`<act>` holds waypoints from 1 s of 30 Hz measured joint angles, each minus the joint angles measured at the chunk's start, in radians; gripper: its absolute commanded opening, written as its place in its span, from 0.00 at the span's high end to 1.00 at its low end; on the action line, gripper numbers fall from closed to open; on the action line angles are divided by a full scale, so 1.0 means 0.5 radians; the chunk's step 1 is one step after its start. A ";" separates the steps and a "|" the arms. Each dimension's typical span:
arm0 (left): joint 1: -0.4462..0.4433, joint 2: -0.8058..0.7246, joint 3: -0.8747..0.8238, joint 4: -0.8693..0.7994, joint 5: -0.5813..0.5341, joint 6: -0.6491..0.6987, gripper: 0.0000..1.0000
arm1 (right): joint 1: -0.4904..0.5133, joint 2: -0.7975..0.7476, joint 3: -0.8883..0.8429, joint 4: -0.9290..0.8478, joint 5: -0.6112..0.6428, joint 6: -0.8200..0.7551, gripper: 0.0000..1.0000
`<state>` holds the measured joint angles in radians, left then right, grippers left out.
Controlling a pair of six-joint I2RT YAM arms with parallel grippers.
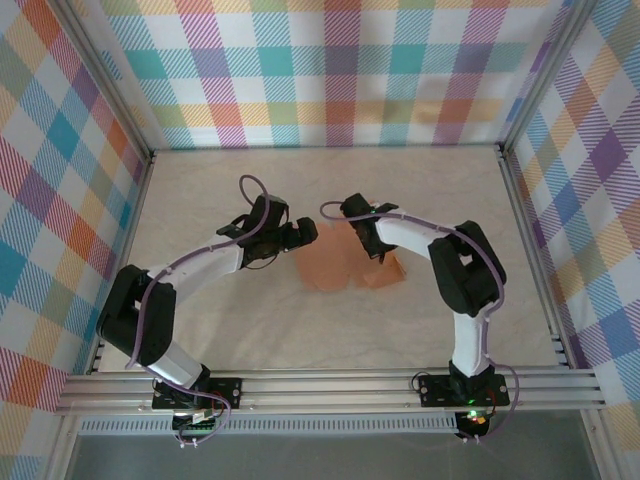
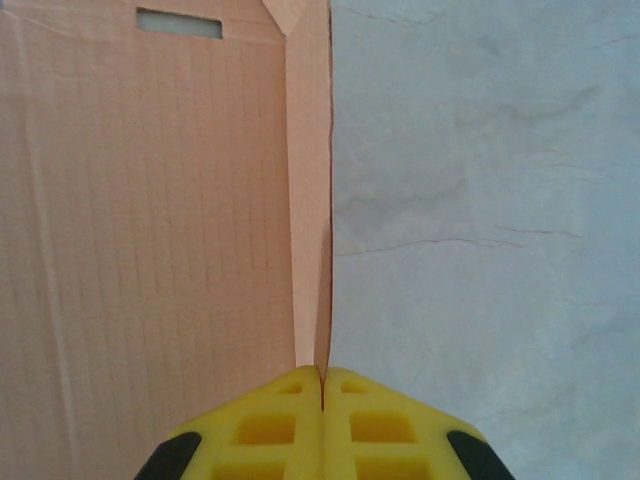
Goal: Fold the paper box
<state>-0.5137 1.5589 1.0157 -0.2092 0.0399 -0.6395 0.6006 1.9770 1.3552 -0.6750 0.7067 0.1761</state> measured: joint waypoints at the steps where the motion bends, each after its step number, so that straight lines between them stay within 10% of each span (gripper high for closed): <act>1: 0.000 -0.008 -0.004 0.000 -0.002 0.000 0.00 | 0.016 0.027 0.025 -0.032 0.052 0.023 1.00; 16: 0.004 -0.037 -0.056 -0.004 -0.016 -0.001 0.00 | 0.102 0.194 0.147 -0.222 0.317 0.183 1.00; 30: 0.004 -0.319 -0.175 0.298 0.001 0.258 0.00 | -0.301 -0.363 -0.196 0.286 -0.973 -0.238 1.00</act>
<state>-0.5117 1.3994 0.9279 -0.0605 0.0402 -0.5106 0.4500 1.7954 1.2572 -0.5320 0.2203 0.0570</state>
